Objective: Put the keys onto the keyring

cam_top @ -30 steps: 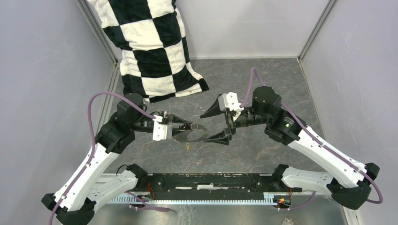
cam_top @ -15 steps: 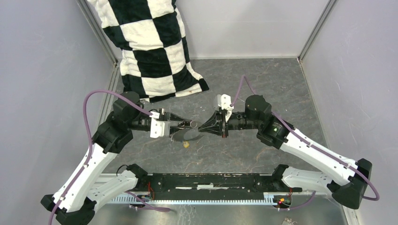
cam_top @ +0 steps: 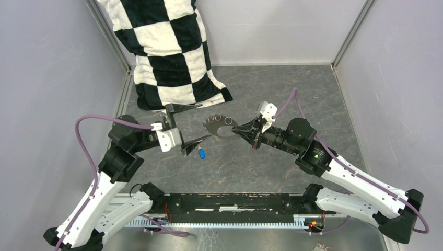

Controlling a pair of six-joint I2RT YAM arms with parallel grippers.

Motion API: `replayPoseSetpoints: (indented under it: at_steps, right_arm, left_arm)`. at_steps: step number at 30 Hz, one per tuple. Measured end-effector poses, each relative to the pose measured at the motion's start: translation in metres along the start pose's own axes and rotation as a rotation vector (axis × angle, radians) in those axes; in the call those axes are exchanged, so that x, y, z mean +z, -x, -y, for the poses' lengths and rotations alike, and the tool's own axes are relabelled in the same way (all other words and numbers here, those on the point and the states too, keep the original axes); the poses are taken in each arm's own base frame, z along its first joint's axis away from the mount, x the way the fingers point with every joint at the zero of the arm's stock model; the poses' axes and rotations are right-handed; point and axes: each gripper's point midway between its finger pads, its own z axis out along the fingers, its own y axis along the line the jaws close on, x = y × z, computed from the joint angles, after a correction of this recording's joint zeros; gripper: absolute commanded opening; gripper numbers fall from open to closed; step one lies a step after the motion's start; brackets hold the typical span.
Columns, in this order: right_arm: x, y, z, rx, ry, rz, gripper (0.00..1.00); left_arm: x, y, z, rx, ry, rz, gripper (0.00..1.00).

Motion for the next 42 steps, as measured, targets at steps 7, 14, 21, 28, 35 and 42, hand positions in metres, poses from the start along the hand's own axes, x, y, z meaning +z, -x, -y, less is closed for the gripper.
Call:
replayPoseSetpoints:
  at_steps: [7,14,21,28,35,42]
  right_arm:
    - [0.004,0.015,0.024,-0.075,-0.157,0.066,0.00]
    - [0.017,0.002,0.033,-0.133,-0.208,0.024,0.00]
    - [0.019,0.004,0.033,-0.168,-0.221,0.017,0.00]
    - [0.019,0.008,0.032,-0.186,-0.223,0.022,0.00]
    - [0.020,0.008,0.029,-0.192,-0.218,0.022,0.00]
    - [0.020,0.009,0.028,-0.192,-0.216,0.022,0.00]
  left_arm:
    - [0.003,0.014,0.002,-0.268,0.024,0.055,0.70]
    - [0.026,-0.021,0.021,-0.722,-0.001,-0.005,0.66]
    - [0.045,-0.036,0.017,-0.983,0.033,-0.026,0.54]
    - [0.049,-0.038,0.006,-1.062,0.086,-0.011,0.47]
    - [0.049,-0.034,-0.007,-1.095,0.136,0.015,0.52]
    - [0.049,-0.027,-0.010,-1.091,0.129,0.040,0.45]
